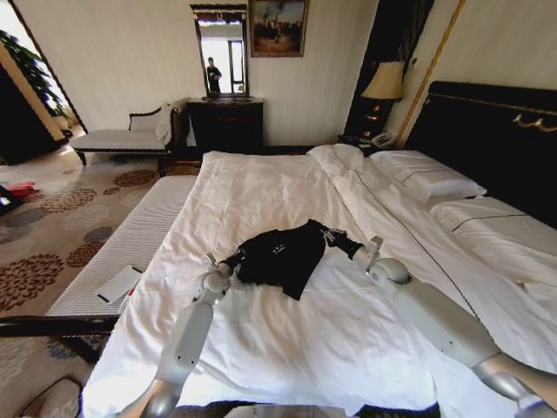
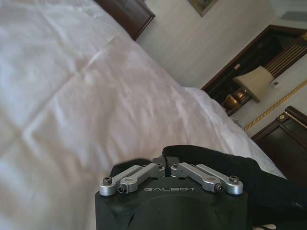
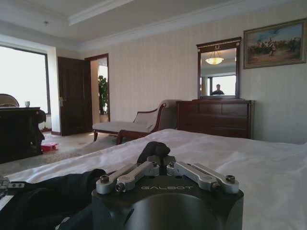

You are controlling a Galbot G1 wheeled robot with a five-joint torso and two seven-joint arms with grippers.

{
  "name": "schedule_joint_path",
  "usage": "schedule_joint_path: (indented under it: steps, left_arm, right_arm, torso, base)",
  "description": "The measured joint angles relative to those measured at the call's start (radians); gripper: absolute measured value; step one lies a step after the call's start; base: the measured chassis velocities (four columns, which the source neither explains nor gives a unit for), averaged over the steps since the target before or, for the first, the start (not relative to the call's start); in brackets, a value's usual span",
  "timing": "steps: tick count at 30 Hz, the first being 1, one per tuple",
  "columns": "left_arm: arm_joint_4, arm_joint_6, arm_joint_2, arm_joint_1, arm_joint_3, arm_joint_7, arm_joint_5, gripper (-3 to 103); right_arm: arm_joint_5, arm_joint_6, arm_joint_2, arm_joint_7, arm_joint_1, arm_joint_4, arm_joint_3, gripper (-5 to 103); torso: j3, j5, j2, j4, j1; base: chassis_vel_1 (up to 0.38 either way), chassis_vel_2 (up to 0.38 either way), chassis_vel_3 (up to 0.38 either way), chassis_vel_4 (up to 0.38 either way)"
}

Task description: Fold the clothes on the bed.

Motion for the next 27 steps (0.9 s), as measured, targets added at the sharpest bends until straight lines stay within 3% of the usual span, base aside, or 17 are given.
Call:
schedule_joint_path:
  steps: [12,19,22,27]
  left_arm:
    - [-0.300,0.021,0.198,0.041,-0.076,-0.067,-0.106,0]
    - [-0.379,0.026,0.234,0.036,-0.093,-0.085,-0.137,0]
    - [-0.515,0.037,0.316,0.005,-0.114,-0.118,-0.212,0]
    - [-0.641,0.042,0.402,-0.009,-0.177,-0.144,-0.288,0]
  right_arm:
    - [0.049,0.039,-0.039,0.031,-0.036,0.148,0.092,2]
    - [0.072,0.055,-0.060,0.040,-0.038,0.209,0.106,2]
    - [0.126,0.084,-0.108,0.041,-0.057,0.345,0.152,2]
    - [0.189,0.090,-0.152,0.040,-0.080,0.456,0.228,2]
  torso:
    - [0.000,-0.0002,0.000,0.0001,0.000]
    - [0.000,-0.0003,0.000,0.0000,0.000]
    - [0.000,0.0000,0.000,-0.0001,0.000]
    - [0.000,0.0001,0.000,-0.0001,0.000]
  base:
    - [0.000,0.000,0.000,0.000]
    - [0.000,0.000,0.000,0.000]
    - [0.000,0.000,0.000,0.000]
    - [0.000,0.000,0.000,0.000]
